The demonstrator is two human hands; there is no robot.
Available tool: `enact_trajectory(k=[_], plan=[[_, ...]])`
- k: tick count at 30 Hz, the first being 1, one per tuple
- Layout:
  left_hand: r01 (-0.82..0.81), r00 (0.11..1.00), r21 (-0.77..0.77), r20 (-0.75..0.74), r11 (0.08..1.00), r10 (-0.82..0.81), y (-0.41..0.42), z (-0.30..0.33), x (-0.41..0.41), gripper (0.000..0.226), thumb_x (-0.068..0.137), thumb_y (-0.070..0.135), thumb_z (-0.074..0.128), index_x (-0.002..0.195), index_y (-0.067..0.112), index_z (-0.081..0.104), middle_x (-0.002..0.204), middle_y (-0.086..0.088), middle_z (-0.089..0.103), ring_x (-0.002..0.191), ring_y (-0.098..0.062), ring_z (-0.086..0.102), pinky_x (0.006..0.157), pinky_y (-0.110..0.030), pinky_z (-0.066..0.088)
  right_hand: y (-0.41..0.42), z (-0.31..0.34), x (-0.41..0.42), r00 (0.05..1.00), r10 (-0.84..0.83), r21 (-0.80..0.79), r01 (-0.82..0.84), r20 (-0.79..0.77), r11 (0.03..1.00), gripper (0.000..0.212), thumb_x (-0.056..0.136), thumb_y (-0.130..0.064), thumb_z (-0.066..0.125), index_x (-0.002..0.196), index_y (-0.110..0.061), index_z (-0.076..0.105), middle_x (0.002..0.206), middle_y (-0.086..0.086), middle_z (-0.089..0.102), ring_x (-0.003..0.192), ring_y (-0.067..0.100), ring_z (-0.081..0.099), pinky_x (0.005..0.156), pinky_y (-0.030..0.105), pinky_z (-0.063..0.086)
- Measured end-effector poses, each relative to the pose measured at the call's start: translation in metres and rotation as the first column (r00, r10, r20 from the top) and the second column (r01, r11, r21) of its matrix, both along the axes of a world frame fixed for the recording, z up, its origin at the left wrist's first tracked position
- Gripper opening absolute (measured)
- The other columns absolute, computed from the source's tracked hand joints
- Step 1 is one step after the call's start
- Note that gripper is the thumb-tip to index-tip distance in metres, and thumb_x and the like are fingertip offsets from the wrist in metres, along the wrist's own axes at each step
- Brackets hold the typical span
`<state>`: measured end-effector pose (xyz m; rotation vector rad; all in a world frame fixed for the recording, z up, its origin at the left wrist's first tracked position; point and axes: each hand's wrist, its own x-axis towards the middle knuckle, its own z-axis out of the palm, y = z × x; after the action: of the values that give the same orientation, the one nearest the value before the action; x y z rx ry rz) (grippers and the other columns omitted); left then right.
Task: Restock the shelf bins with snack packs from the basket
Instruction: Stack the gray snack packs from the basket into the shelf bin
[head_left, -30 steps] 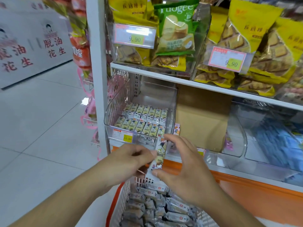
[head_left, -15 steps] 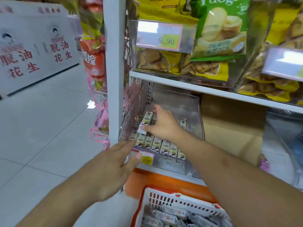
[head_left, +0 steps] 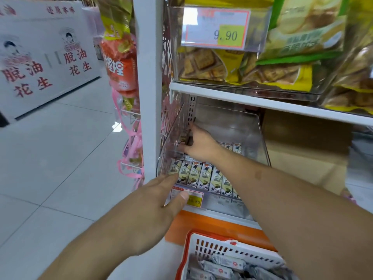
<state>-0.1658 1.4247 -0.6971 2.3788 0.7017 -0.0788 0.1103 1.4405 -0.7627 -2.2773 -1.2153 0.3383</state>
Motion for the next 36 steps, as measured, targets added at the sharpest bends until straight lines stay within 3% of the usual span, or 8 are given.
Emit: enact_trajectory(k=[6, 10, 14, 19, 24, 29, 33, 36], plan=[[0.016, 0.993, 0.040, 0.113, 0.999, -0.020, -0.017, 0.009, -0.005, 0.062, 0.101, 0.062, 0.037, 0.158, 0.037, 0.033, 0.162, 0.023, 0.028, 0.146, 0.001, 0.029, 0.110, -0.014, 0.020, -0.064, 0.051, -0.041, 1.000, 0.002, 0.063, -0.001, -0.017, 0.998, 0.070, 0.100, -0.034, 0.068, 0.159, -0.018, 0.035, 0.158, 0.005, 0.048, 0.142, 0.023, 0.048, 0.108, 0.024, 0.033], [0.006, 0.988, 0.055, 0.151, 0.998, -0.014, -0.037, 0.011, -0.010, 0.047, 0.101, 0.059, 0.044, 0.138, 0.033, 0.056, 0.138, 0.013, 0.055, 0.122, -0.007, 0.054, 0.103, -0.026, 0.042, -0.137, 0.071, -0.079, 0.999, 0.034, 0.251, -0.041, 0.033, 0.967, 0.035, 0.098, -0.024, 0.068, 0.131, -0.019, 0.058, 0.126, -0.003, 0.060, 0.110, 0.010, 0.057, 0.092, 0.022, 0.044], [0.048, 0.998, 0.049, 0.049, 0.998, -0.051, -0.065, -0.011, -0.010, 0.045, 0.100, 0.061, 0.046, 0.123, 0.027, 0.064, 0.121, 0.002, 0.066, 0.106, -0.016, 0.061, 0.096, -0.035, 0.050, -0.219, 0.066, -0.121, 0.994, 0.095, 0.317, -0.077, -0.044, 0.945, 0.015, 0.095, -0.004, 0.066, 0.108, -0.011, 0.065, 0.100, 0.002, 0.065, 0.091, 0.015, 0.061, 0.078, 0.018, 0.046], [0.061, 0.991, -0.016, -0.120, 0.998, -0.063, -0.106, -0.085, -0.005, 0.053, 0.107, 0.047, 0.043, 0.150, 0.016, 0.042, 0.153, -0.011, 0.045, 0.137, -0.028, 0.047, 0.110, -0.036, 0.039, -0.299, -0.017, -0.146, 0.982, 0.021, -0.006, -0.022, -0.188, 1.000, 0.013, 0.099, -0.011, 0.063, 0.109, -0.019, 0.064, 0.097, -0.003, 0.064, 0.086, 0.010, 0.059, 0.072, 0.016, 0.046], [-0.117, 0.951, -0.046, -0.292, 0.992, 0.099, -0.128, -0.177, -0.021, 0.081, 0.105, 0.059, 0.030, 0.164, 0.014, -0.004, 0.172, -0.012, 0.002, 0.158, -0.034, 0.009, 0.126, -0.050, 0.018, -0.335, -0.111, -0.147, 0.964, -0.130, -0.314, 0.052, -0.233, 0.948, 0.022, 0.101, -0.022, 0.058, 0.123, -0.018, 0.061, 0.109, 0.002, 0.068, 0.092, 0.018, 0.063, 0.090, 0.038, 0.056], [-0.286, 0.925, -0.148, -0.302, 0.947, 0.232, -0.141, -0.225, -0.028, 0.083, 0.102, 0.065, 0.030, 0.161, 0.032, -0.018, 0.171, -0.009, 0.003, 0.150, -0.046, 0.024, 0.121, -0.059, 0.025, -0.329, -0.162, -0.137, 0.920, -0.227, -0.422, 0.076, -0.320, 0.903, 0.044, 0.103, -0.026, 0.057, 0.147, -0.023, 0.052, 0.114, 0.006, 0.071, 0.075, 0.021, 0.068, 0.071, 0.040, 0.059], [-0.328, 0.925, -0.142, -0.247, 0.934, 0.287, -0.143, -0.237, -0.024, 0.077, 0.101, 0.063, 0.037, 0.162, 0.031, 0.004, 0.163, -0.011, 0.016, 0.142, -0.044, 0.034, 0.111, -0.061, 0.038, -0.309, -0.190, -0.133, 0.853, -0.358, -0.379, 0.210, -0.380, 0.901, 0.054, 0.106, -0.034, 0.059, 0.157, -0.022, 0.045, 0.142, 0.003, 0.062, 0.084, 0.010, 0.064, 0.080, 0.030, 0.057], [-0.305, 0.921, -0.110, -0.288, 0.946, 0.264, -0.142, -0.241, -0.024, 0.086, 0.100, 0.070, 0.027, 0.160, 0.031, -0.019, 0.166, -0.009, 0.007, 0.145, -0.047, 0.032, 0.114, -0.058, 0.036, -0.292, -0.210, -0.138, 0.835, -0.461, -0.379, 0.340, -0.299, 0.861, 0.038, 0.105, -0.038, 0.061, 0.138, -0.019, 0.063, 0.118, 0.004, 0.072, 0.071, 0.009, 0.056, 0.070, 0.027, 0.053]])
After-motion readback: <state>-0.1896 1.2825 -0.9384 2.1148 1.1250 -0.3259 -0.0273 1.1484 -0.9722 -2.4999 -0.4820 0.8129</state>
